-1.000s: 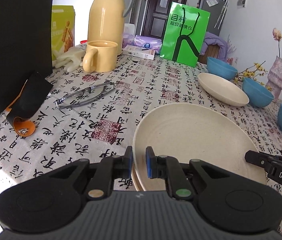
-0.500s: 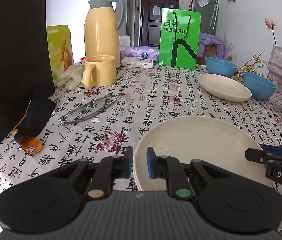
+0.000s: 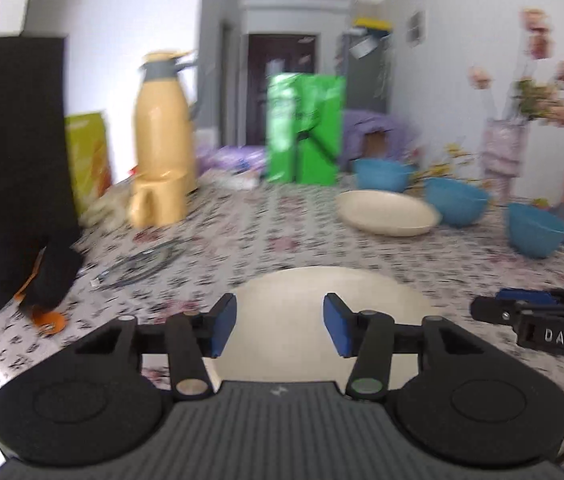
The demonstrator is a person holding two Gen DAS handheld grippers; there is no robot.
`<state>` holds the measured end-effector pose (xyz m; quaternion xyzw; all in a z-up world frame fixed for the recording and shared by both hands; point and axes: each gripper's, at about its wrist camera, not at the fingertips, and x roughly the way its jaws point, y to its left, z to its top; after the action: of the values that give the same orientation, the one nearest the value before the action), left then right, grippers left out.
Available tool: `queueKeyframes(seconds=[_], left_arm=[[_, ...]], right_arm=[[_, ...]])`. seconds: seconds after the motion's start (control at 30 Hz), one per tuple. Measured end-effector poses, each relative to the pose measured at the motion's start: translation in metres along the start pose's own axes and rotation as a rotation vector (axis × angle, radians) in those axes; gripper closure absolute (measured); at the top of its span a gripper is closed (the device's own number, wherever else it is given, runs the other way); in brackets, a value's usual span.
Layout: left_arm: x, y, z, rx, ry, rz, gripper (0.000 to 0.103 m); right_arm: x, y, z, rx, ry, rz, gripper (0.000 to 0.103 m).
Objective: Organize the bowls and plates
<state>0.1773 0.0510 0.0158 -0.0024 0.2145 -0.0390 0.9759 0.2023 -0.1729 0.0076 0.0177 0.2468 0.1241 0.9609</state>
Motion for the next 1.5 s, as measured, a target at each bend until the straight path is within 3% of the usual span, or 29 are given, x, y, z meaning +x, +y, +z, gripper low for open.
queueKeyframes(seconds=[0.03, 0.13, 0.2, 0.3, 0.33, 0.4, 0.47, 0.73, 1.03, 1.27, 1.43, 1.5], left_arm=[[-0.004, -0.008, -0.004, 0.005, 0.000, -0.023, 0.043], [-0.018, -0.031, -0.018, 0.035, -0.002, -0.084, 0.038], [-0.029, -0.045, -0.032, 0.070, -0.022, -0.103, 0.025], [-0.046, -0.060, -0.056, 0.092, -0.055, -0.116, 0.007], [-0.051, -0.064, -0.063, 0.093, -0.062, -0.122, 0.007], [-0.055, -0.069, -0.074, 0.081, -0.058, -0.130, 0.004], [-0.058, -0.075, -0.079, 0.074, -0.057, -0.144, 0.004], [-0.061, -0.086, -0.075, 0.084, -0.103, -0.163, 0.000], [-0.037, -0.080, -0.056, 0.065, -0.100, -0.134, 0.000], [0.009, -0.069, -0.007, 0.062, -0.097, -0.118, 0.000], [0.067, -0.057, 0.045, 0.039, -0.061, -0.173, 0.000], [0.096, -0.054, 0.065, 0.030, -0.040, -0.179, 0.000]], right_arm=[[-0.013, -0.005, -0.005, 0.005, -0.016, -0.012, 0.064], [-0.052, -0.017, -0.027, 0.002, -0.078, -0.074, 0.043], [-0.078, -0.021, -0.047, -0.028, -0.133, -0.124, 0.025], [-0.109, -0.027, -0.074, -0.069, -0.169, -0.195, 0.018], [-0.116, -0.029, -0.081, -0.071, -0.168, -0.203, 0.018], [-0.129, -0.033, -0.093, -0.054, -0.163, -0.204, 0.006], [-0.140, -0.040, -0.105, -0.008, -0.173, -0.220, 0.000], [-0.146, -0.058, -0.112, 0.059, -0.212, -0.283, 0.000], [-0.113, -0.076, -0.090, 0.077, -0.178, -0.283, 0.000], [-0.065, -0.100, -0.045, 0.107, -0.165, -0.280, 0.000], [-0.015, -0.131, 0.002, 0.205, -0.131, -0.195, 0.003], [0.010, -0.144, 0.021, 0.265, -0.103, -0.175, 0.010]])
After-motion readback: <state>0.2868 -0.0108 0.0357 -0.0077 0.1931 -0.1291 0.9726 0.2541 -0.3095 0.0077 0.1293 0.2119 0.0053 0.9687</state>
